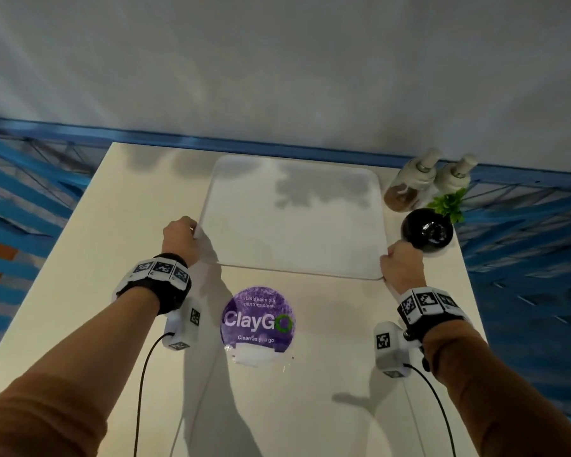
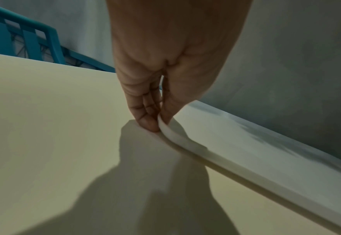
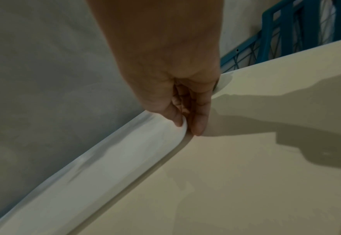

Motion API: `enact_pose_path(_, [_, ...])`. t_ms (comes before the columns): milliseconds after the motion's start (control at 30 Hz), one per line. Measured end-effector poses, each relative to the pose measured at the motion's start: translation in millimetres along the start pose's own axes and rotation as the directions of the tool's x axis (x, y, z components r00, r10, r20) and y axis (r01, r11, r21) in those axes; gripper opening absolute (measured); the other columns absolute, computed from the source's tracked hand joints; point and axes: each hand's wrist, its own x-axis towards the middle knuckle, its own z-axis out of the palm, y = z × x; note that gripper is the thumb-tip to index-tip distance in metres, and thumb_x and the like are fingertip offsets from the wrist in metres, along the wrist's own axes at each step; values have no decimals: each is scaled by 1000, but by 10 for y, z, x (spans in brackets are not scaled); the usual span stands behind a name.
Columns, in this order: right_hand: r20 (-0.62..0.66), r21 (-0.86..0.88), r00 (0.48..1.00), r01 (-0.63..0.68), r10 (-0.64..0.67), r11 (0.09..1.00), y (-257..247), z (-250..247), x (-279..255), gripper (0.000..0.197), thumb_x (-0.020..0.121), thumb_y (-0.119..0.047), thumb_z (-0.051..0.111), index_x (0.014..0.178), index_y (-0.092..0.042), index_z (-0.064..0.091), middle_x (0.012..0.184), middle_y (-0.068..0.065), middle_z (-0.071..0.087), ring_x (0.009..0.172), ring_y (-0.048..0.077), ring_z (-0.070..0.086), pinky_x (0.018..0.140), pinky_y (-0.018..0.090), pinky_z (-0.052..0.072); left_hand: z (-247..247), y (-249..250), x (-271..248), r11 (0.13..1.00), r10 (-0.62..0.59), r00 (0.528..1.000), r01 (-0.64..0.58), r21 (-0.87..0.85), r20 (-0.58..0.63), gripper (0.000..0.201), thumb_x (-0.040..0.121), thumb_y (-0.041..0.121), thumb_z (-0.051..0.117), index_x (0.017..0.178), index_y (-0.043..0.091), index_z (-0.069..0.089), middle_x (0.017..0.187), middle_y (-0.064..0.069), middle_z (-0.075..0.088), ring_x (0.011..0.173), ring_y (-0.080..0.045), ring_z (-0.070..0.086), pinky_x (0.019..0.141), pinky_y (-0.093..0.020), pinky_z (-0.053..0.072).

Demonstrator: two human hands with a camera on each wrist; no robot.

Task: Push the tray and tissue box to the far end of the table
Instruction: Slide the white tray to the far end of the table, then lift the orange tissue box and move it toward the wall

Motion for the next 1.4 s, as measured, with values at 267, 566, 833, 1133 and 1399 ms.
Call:
enact_pose_path(267, [-50, -38, 998, 42, -44, 998, -109, -11, 71, 17, 83, 0, 47, 92, 10, 57, 101, 33, 60, 96, 47, 59, 71, 37, 42, -5, 104, 136, 999, -33, 999, 33, -25, -3, 28, 85, 0, 54, 111, -5, 61, 112, -29, 66, 105, -42, 61, 90, -41, 47])
enact_pose_path(566, [-22, -43, 999, 35, -36, 998, -117, -63, 8, 10, 82, -1, 46, 89, 5, 51, 106, 35, 59, 94, 50, 60, 70, 39, 43, 12, 136, 55, 999, -35, 999, 35, -34, -9, 30, 83, -2, 53, 112, -7, 59, 112, -31, 65, 105, -44, 59, 88, -43, 47])
enact_pose_path(833, [100, 6, 994, 39, -39, 999, -107, -274, -231, 33, 88, -6, 46, 120, 2, 48, 113, 28, 56, 99, 47, 62, 86, 54, 53, -131, 222, -157, 994, -95, 985, 85, 74, 141, 53, 85, 14, 58, 133, -1, 43, 133, -29, 46, 119, -45, 49, 99, -48, 45])
enact_pose_path(1133, [170, 17, 901, 402, -399, 915, -40, -779, -1036, 21, 88, -9, 55, 107, -7, 64, 101, 16, 64, 92, 31, 63, 79, 34, 48, -538, 808, -1131, 986, 156, 981, -148, -71, 117, 53, 88, 19, 59, 138, 9, 44, 137, -21, 48, 122, -35, 52, 102, -35, 40])
enact_pose_path(1399, [296, 128, 682, 665, -668, 736, -88, -1070, -2553, 21, 91, -14, 55, 108, -14, 67, 108, 5, 63, 89, 19, 61, 78, 21, 40, -1256, 542, -2904, 936, 272, 961, -276, -220, -48, 38, 89, 23, 59, 127, 20, 55, 125, -1, 61, 97, -13, 60, 71, -9, 41])
